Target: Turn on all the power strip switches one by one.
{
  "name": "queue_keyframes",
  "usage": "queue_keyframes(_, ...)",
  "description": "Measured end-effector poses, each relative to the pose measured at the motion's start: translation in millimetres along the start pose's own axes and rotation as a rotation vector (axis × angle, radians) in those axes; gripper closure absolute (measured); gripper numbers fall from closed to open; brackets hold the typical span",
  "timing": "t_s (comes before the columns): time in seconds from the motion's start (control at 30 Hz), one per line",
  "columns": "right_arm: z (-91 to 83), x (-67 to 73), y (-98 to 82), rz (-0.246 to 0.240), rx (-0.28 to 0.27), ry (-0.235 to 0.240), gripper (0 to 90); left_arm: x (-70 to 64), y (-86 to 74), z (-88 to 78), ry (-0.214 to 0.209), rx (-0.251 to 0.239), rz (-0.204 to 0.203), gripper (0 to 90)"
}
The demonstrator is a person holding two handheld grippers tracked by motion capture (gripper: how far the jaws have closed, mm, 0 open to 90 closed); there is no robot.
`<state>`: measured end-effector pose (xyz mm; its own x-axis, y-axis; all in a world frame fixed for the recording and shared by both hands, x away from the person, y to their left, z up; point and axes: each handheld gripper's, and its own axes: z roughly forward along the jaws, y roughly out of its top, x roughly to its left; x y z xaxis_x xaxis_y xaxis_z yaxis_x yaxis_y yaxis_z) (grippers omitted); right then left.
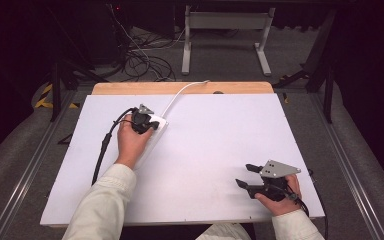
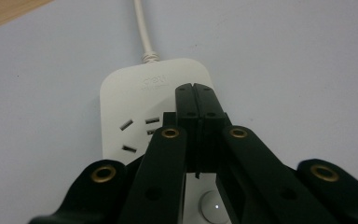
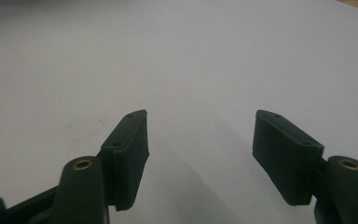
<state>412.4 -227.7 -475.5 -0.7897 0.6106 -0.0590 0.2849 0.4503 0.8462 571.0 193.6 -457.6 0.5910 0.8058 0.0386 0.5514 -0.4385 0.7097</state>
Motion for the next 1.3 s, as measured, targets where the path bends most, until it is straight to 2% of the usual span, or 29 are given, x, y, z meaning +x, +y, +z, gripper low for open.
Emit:
queue_keyframes(0.4,0.0,0.0,-0.3,0.001,0.001,0.003,36.7,-3.9,1.3,0.6,0.03,0.021,-0.013,90.0)
queue_keyframes(0.67,0.0,-0.3,-0.4,0.001,0.001,0.003,36.7,-5.0,1.2,0.8,0.05,0.021,-0.002,90.0)
queue_keyframes(1.03,0.1,-0.8,-0.9,0.001,0.003,0.006,36.7,-5.5,1.5,2.3,0.042,0.019,0.015,90.0)
queue_keyframes(1.1,-0.7,-1.6,-1.1,0.005,0.0,0.002,36.8,-3.0,1.2,-5.0,0.029,0.014,-0.012,89.9)
queue_keyframes(1.3,0.4,-1.4,-0.4,0.004,0.002,-0.001,36.7,-7.3,5.2,-21.7,0.01,-0.018,-0.011,89.9)
